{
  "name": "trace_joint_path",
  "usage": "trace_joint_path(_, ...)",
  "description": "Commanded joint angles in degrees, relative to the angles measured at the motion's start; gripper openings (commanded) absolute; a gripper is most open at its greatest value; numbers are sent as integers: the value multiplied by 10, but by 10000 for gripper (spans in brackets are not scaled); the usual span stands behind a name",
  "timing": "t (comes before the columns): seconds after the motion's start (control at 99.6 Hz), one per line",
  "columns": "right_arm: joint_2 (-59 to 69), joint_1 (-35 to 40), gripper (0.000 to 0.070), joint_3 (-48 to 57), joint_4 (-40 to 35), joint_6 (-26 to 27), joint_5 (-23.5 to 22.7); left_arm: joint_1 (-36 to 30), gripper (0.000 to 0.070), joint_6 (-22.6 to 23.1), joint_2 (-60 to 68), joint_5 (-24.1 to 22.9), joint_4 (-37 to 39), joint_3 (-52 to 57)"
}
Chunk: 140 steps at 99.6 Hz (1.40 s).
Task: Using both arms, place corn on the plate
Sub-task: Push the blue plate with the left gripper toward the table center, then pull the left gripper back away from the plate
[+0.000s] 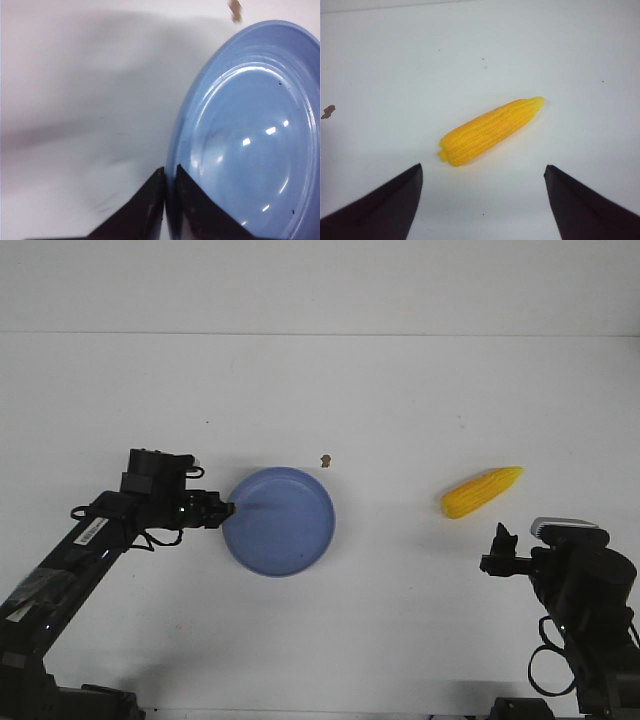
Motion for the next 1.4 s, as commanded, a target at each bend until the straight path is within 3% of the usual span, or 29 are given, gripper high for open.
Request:
trace_joint_path(0.0, 2, 0, 516, 8, 3, 6, 0, -18, 4, -29, 9, 9, 24, -6)
trace_joint_path(0.331, 2, 0, 516, 8, 3, 6, 0, -96, 4, -57, 46, 5, 63, -23)
trace_joint_path(0.753, 2, 0, 516, 8, 3, 6, 0, -105, 18, -57, 71, -2, 63, -23)
trace_joint_path(0.863, 2, 0, 516, 8, 3, 6, 0, -105, 68, -57, 71, -3, 59, -23)
trace_joint_path(0.994, 2, 0, 516, 8, 3, 6, 0, -105, 75, -54, 71, -3, 54, -23)
trace_joint_path(1.274, 2, 0, 516, 8, 3, 6, 0, -103, 387, -46, 66, -3, 55, -22)
trace_joint_path(1.395, 2, 0, 516, 8, 3, 6, 0, -92, 394, -39, 43, -3, 65, -22)
